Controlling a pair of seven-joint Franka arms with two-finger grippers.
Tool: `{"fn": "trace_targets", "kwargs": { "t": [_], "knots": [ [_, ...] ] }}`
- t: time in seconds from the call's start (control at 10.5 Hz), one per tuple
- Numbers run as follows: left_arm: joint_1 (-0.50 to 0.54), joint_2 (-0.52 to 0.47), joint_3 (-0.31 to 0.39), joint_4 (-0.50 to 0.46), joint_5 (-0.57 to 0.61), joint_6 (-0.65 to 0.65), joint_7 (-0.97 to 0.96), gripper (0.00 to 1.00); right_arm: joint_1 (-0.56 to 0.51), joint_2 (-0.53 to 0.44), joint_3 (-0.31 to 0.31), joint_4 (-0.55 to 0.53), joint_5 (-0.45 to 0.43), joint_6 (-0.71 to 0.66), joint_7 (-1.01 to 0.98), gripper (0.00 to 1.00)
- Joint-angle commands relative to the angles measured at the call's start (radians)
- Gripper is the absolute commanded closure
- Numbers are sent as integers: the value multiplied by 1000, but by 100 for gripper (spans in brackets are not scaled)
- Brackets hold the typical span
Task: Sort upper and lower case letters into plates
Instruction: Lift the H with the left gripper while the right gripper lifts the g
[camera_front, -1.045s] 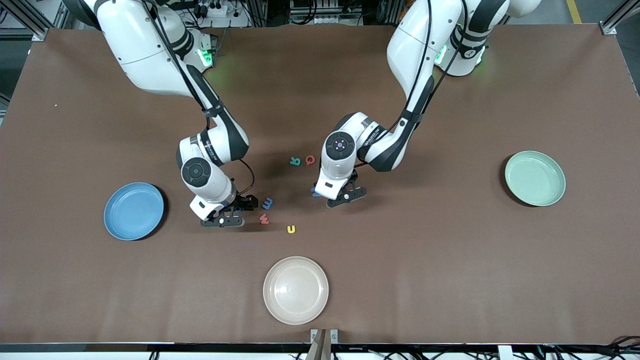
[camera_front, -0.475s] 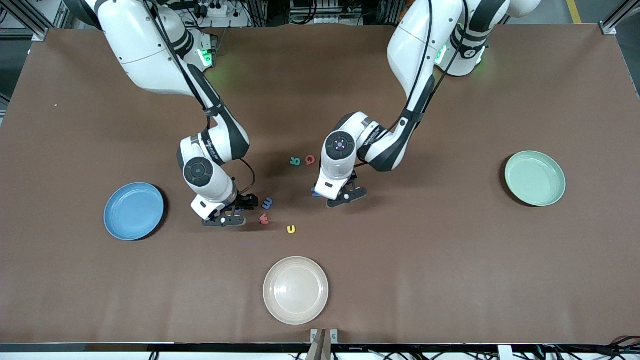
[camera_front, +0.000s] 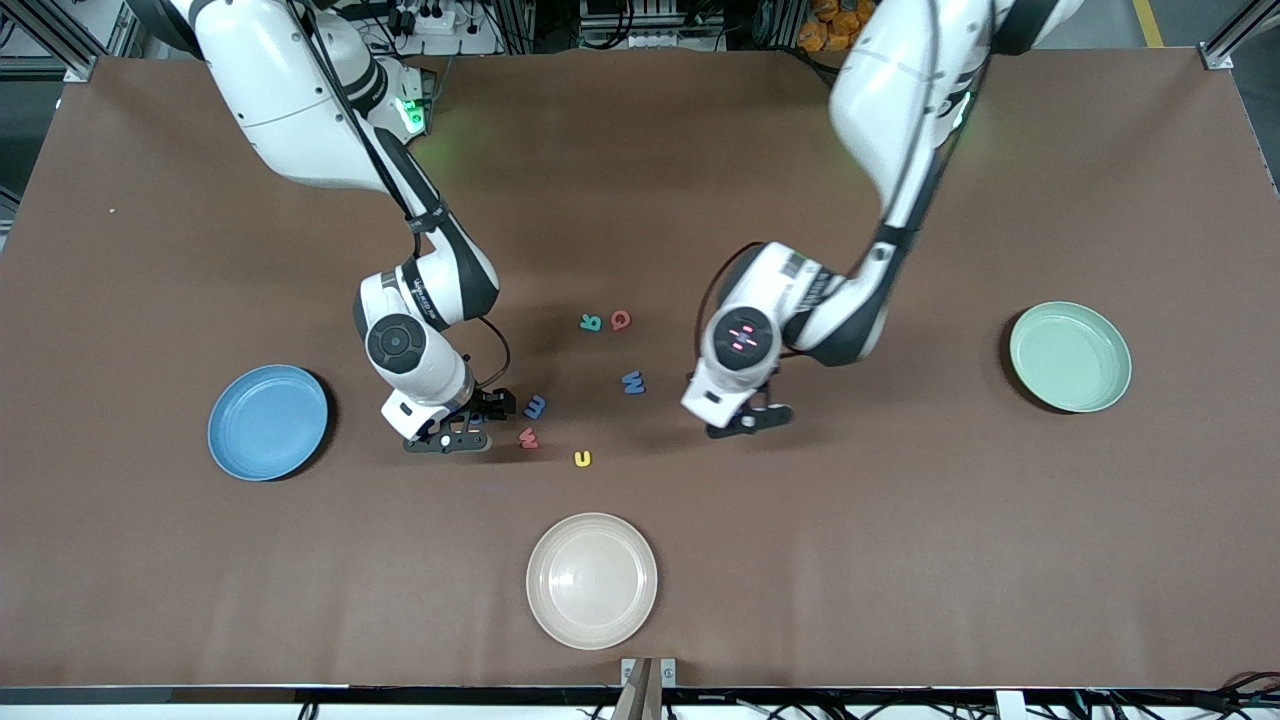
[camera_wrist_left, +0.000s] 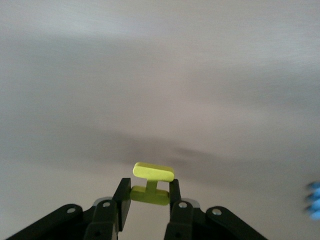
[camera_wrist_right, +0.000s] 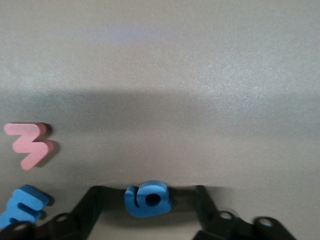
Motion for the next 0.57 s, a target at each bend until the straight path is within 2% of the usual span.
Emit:
{"fn": "trace_targets", "kwargs": {
  "t": [0.0,0.29,0.48],
  "knots": [
    [96,-170,-7,-204,41,-34,208,100,6,-28,-4,-17,-16,-14,12,100],
    [206,-284,-12,-432,256,19,342,100,-3,-54,-6,-17,-16,-27,11,100],
    [315,-341,-12,-572,297,162,452,100,-43,-118,-6,-14,-16,-99,4,100]
  ]
}}
